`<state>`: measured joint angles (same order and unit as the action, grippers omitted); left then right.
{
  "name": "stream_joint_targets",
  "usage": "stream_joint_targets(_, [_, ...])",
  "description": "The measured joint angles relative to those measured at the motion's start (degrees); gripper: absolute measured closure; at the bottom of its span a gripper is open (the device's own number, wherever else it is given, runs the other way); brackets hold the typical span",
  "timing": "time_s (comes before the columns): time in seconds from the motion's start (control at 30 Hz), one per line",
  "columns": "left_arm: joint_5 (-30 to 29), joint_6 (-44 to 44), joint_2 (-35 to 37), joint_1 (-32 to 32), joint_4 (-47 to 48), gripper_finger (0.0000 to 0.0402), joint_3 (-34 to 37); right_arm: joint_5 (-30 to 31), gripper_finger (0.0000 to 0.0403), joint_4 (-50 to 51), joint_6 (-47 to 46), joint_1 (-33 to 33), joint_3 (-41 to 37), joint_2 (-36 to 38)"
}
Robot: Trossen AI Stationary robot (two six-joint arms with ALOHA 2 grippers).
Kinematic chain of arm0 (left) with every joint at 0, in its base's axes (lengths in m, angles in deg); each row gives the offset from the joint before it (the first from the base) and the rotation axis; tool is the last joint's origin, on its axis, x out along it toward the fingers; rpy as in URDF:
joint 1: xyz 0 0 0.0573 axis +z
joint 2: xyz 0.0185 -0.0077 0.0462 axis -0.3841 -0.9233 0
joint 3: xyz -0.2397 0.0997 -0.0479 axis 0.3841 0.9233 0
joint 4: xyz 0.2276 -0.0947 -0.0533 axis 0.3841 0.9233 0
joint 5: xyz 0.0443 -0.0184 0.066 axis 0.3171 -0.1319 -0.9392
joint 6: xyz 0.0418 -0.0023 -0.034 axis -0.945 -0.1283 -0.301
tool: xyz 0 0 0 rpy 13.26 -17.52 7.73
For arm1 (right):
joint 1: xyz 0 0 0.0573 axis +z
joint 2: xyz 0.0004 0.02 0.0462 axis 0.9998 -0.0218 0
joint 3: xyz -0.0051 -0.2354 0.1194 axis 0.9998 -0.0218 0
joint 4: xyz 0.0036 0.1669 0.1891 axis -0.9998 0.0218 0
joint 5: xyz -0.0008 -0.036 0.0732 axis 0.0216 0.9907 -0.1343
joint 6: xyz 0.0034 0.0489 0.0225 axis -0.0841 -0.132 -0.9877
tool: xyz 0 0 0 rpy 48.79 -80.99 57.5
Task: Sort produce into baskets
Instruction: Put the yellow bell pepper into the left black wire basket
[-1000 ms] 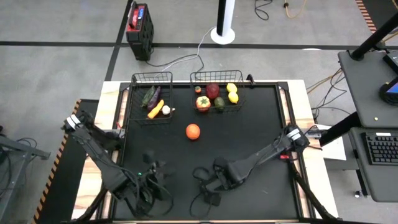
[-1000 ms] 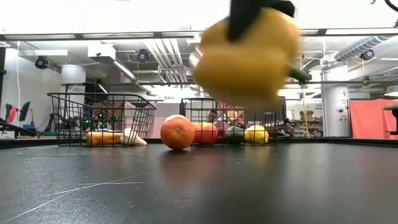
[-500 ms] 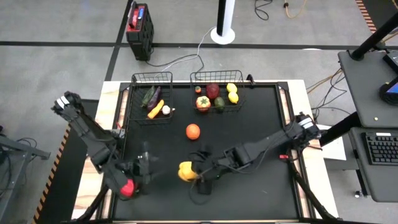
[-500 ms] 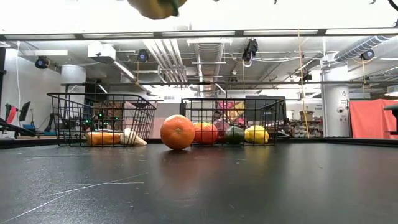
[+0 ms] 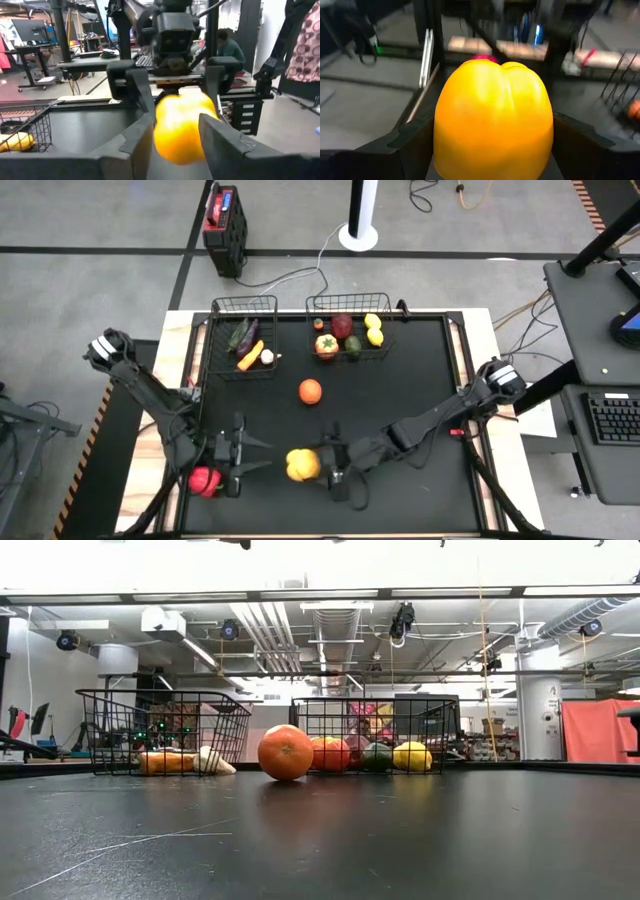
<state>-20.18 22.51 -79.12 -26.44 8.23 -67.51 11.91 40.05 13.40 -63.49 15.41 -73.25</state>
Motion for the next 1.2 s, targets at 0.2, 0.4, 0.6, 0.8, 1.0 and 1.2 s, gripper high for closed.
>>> stream_joint_targets(0.2, [-0.06, 0.89, -3.03, 0.60, -3.67, 0.0194, -0.62, 0.10, 0.0078, -23.59, 6.72, 0.11, -12.02, 2.38])
stream_joint_targets(0.4, [-3.63, -0.87, -8.72, 2.11, -4.09, 0.0108, -4.27, 0.14, 0.0078, -34.32, 11.95, 0.11, -16.96, 2.10])
stream_joint_targets(0.6, [-3.53, -4.05, -12.20, 2.35, -4.18, 0.0065, -7.84, 1.45, 0.0078, -35.44, 16.55, 0.11, -18.20, 2.20])
stream_joint_targets(0.8, [-2.98, -3.12, -14.24, 3.93, -4.14, 0.0060, -9.03, 2.94, 0.0078, -35.30, 20.66, 0.11, -17.49, 2.21])
stream_joint_targets(1.0, [-2.37, -2.21, -14.58, 5.46, -4.18, 0.0060, -8.95, 2.98, 0.0078, -35.31, 22.98, 0.11, -16.60, 2.23])
stream_joint_targets(1.2, [3.23, -2.71, -14.56, 7.79, -4.25, 0.0061, -9.15, 0.93, 0.0078, -35.41, 23.25, -0.02, -16.45, 2.23])
